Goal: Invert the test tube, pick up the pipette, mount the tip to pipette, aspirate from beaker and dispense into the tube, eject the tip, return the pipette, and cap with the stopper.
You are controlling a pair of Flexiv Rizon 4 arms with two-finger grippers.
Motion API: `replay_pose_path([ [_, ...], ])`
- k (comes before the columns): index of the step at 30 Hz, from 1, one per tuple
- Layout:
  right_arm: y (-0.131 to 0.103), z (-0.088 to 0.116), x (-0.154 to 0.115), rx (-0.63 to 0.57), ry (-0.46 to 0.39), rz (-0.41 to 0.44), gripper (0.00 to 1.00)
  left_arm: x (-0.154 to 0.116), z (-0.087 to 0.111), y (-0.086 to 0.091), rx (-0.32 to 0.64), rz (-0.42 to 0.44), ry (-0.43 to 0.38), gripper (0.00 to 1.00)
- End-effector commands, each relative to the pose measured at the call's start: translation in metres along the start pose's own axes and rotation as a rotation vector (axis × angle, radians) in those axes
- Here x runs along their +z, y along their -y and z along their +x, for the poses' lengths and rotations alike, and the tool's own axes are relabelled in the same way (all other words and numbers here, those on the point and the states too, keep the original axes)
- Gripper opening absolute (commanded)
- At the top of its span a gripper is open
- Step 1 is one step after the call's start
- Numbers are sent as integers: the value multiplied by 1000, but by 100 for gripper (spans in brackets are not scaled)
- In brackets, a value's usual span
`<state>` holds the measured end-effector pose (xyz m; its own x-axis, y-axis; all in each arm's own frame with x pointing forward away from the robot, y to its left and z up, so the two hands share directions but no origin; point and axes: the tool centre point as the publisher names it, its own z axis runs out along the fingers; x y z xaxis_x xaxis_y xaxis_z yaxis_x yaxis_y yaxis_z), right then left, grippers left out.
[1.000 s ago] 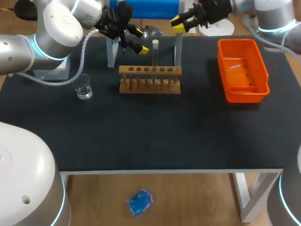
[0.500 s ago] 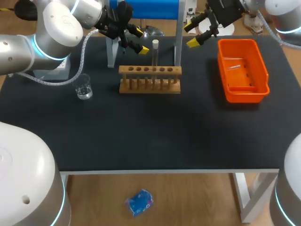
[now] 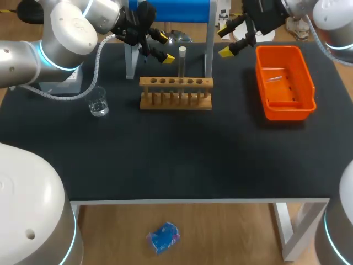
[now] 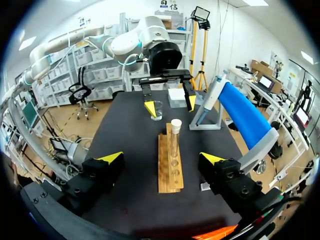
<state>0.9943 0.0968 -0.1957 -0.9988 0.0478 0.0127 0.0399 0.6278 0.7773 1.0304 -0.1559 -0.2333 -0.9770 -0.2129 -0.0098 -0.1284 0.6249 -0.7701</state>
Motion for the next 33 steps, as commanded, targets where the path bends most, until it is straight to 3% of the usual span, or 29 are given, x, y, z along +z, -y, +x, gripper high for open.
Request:
replay_pose_path([
  [1,8,3,-9,18,14,-41,100,-15,2,-1,-43,4,39,100],
  [9,26,14,-38,37,85,-142,100,-47,10,-8,-136,58,119,100],
  [15,33,26,-55,51,148,-231,100,-68,16,-23,-245,123,182,100],
  [28,60,51,-75,131,198,-398,100,-108,27,-48,-407,209,290,100],
  [33,60,51,-75,131,198,-398,100,-113,28,-49,-437,191,321,100],
])
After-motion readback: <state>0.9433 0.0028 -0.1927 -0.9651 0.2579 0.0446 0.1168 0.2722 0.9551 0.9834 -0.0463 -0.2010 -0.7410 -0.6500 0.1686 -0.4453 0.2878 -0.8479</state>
